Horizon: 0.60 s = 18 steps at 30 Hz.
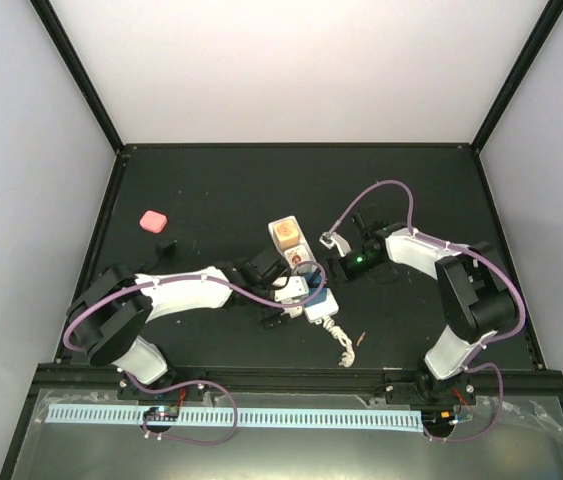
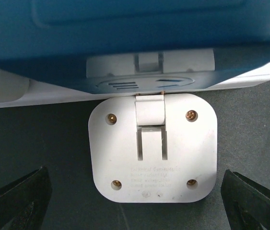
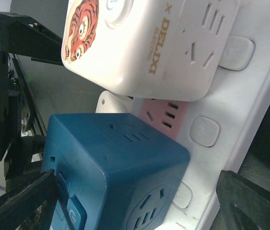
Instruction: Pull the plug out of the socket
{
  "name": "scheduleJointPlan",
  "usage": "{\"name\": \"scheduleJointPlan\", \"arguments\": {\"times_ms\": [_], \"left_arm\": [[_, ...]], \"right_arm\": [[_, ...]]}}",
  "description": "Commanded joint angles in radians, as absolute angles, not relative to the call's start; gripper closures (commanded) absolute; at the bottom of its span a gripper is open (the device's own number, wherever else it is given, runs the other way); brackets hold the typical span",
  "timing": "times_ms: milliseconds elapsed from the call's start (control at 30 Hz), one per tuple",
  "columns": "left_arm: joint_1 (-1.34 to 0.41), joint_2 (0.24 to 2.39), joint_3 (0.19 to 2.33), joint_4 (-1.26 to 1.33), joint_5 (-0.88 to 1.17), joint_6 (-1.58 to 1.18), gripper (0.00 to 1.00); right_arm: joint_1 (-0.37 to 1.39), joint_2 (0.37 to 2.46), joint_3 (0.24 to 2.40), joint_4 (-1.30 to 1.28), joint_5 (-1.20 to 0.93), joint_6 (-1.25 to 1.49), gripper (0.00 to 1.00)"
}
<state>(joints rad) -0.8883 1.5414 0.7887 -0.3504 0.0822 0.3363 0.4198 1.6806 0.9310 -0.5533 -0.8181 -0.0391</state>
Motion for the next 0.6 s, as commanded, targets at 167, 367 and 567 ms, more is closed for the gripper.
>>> {"name": "scheduleJointPlan", "arguments": {"times_ms": [167, 367, 567], "left_arm": [[-0.899, 1.53, 0.842, -0.353, 0.091, 0.284, 0.01], [-0.897, 1.408, 0.734, -0.17, 0.153, 0.253, 0.01], [-0.893, 1.427, 0.662, -0.067, 0.167, 0.212, 0.01]], "right_arm": [[0.424, 1.708, 0.938, -0.567, -0.764, -0.058, 0.09], [0.423, 1.701, 0.939, -0.567, -0.752, -0.058, 0.1], [0.423, 1.721, 0.951, -0.581, -0.737, -0.067, 0.1]]}}
